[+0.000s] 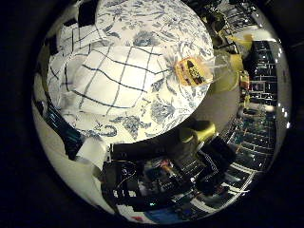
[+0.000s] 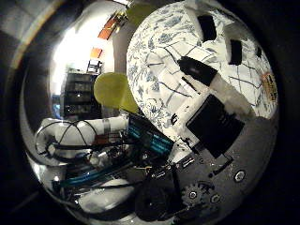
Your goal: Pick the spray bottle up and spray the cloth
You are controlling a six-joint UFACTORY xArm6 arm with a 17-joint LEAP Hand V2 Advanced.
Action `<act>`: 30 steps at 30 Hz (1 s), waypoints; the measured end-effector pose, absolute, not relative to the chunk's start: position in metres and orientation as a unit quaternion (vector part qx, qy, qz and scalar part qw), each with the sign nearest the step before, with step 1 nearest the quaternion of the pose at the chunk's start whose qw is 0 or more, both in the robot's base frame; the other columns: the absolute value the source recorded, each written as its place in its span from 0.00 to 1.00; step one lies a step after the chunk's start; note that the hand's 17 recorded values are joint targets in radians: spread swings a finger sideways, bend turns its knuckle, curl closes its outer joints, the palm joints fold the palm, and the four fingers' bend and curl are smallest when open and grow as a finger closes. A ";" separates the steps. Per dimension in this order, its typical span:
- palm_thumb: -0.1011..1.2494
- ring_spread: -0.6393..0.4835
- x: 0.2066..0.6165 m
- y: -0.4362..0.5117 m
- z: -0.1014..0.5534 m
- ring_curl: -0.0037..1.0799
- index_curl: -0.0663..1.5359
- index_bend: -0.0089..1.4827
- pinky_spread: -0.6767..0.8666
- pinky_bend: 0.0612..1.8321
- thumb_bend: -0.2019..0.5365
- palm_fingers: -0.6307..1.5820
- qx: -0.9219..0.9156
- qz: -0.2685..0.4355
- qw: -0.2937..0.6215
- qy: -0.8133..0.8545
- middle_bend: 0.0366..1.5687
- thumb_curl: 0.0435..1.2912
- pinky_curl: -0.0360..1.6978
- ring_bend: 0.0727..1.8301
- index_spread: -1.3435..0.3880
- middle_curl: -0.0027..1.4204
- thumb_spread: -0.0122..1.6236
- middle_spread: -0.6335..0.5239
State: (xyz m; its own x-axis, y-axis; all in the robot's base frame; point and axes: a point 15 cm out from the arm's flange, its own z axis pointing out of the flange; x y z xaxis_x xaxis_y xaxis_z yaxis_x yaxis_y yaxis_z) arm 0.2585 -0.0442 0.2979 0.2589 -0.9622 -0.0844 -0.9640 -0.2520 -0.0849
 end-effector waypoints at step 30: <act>0.29 0.35 0.254 -0.231 0.411 0.42 0.43 0.15 0.21 0.14 0.25 0.70 -0.499 -0.204 0.378 0.752 0.50 0.18 0.62 0.47 0.53 0.38 0.65 0.36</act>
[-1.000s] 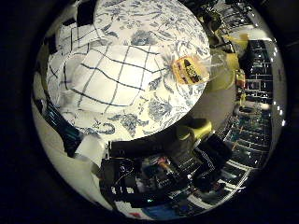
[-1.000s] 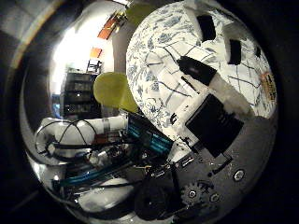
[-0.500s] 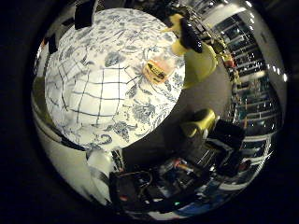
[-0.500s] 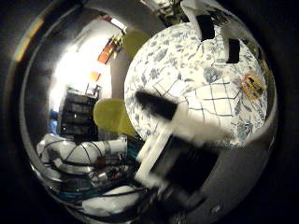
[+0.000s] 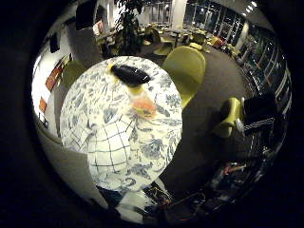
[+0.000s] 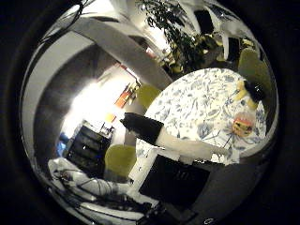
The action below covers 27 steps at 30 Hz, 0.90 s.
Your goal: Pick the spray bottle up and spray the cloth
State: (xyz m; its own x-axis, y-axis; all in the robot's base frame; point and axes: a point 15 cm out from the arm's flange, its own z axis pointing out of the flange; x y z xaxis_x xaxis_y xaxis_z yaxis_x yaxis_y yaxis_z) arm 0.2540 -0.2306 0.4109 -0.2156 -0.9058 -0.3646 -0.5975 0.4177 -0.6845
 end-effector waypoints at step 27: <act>0.46 0.71 0.176 -0.341 0.271 0.30 0.33 0.11 0.65 0.13 0.26 0.36 -0.369 -0.021 0.577 0.729 0.24 0.20 0.53 0.28 0.64 0.27 0.69 0.63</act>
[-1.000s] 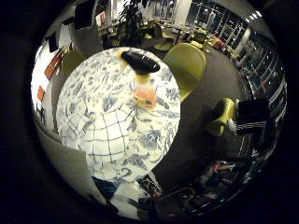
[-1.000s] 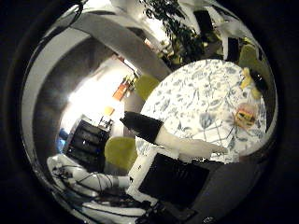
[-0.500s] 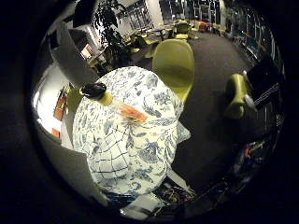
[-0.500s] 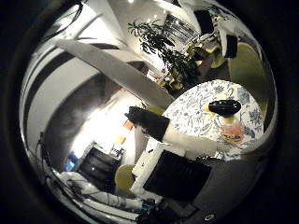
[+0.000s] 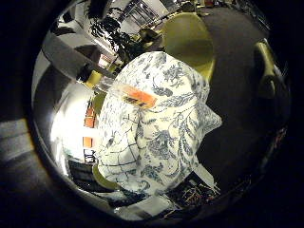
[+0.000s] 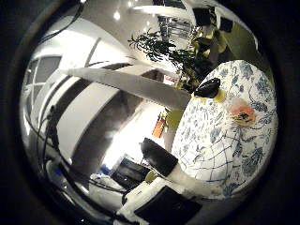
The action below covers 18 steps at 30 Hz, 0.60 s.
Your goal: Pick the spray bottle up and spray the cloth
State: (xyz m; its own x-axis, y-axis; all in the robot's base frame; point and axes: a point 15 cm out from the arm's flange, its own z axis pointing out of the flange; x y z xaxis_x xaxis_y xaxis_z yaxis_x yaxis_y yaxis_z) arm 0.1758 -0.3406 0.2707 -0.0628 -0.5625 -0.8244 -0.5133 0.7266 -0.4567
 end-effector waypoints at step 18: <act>0.44 0.76 0.170 -0.362 0.234 0.23 0.21 0.10 0.72 0.18 0.23 0.30 -0.396 0.044 0.595 0.698 0.15 0.21 0.32 0.18 0.66 0.23 0.60 0.71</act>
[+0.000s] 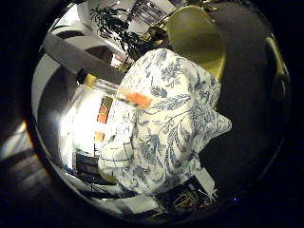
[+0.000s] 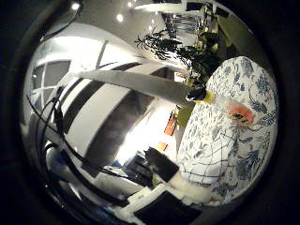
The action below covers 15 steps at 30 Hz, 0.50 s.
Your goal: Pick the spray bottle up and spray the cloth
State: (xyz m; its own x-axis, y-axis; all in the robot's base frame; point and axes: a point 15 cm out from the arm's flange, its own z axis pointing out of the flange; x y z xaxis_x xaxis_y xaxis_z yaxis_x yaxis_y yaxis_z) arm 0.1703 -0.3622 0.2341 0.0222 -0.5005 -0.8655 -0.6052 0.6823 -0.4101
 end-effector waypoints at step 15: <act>0.45 0.77 0.221 -0.354 0.201 0.24 0.19 0.10 0.69 0.21 0.23 0.32 -0.402 0.088 0.600 0.686 0.16 0.21 0.25 0.18 0.70 0.23 0.57 0.74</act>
